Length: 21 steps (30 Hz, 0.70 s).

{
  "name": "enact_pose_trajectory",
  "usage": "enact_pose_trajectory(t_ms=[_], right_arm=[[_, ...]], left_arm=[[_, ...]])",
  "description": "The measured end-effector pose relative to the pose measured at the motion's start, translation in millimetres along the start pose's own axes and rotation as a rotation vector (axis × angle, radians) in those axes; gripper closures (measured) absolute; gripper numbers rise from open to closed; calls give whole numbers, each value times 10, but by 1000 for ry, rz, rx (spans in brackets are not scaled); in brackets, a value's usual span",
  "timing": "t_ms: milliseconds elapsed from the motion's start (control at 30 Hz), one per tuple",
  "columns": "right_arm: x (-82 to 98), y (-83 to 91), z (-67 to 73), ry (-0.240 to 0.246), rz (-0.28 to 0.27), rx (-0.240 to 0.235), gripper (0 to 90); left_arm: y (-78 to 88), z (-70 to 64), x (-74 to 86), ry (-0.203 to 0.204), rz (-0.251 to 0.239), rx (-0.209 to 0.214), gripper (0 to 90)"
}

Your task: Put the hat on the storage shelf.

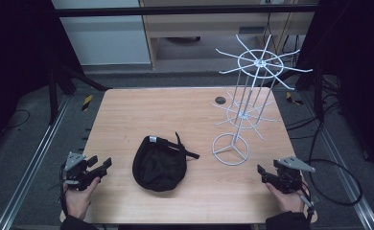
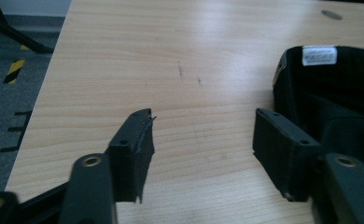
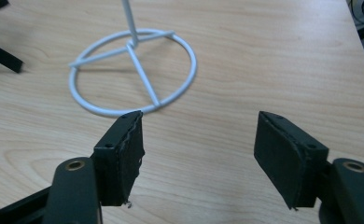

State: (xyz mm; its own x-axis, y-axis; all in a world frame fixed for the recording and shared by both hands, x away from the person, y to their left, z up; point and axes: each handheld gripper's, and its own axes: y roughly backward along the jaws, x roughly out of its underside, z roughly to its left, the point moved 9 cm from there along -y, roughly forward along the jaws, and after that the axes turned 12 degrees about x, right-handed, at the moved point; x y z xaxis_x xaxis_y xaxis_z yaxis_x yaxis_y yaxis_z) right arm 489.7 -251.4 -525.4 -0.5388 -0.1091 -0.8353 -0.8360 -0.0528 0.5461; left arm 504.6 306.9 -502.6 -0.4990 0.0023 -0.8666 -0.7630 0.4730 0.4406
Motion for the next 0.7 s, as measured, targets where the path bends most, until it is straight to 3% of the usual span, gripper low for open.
enact_pose_trajectory(t_ms=[133,333,367,400,433,533,700], right_arm=[[-76,86,131,0,-40,-38,366],[-125,159,440,29,-46,-123,416],[-125,159,440,29,-46,-123,416],[-131,168,497,50,-46,-135,421],[-150,206,651,76,-49,-173,433],[-174,256,825,100,-55,-221,447],[-237,317,1068,97,-61,-272,409]], left_arm=[[6,-113,14,-4,11,30,482],[-56,-285,59,-34,57,82,529],[-56,-285,59,-34,57,82,544],[-69,-317,62,-40,64,90,544],[-82,-358,65,-45,71,100,558],[-102,-419,65,-57,77,110,565],[-145,-507,75,-82,93,117,564]])
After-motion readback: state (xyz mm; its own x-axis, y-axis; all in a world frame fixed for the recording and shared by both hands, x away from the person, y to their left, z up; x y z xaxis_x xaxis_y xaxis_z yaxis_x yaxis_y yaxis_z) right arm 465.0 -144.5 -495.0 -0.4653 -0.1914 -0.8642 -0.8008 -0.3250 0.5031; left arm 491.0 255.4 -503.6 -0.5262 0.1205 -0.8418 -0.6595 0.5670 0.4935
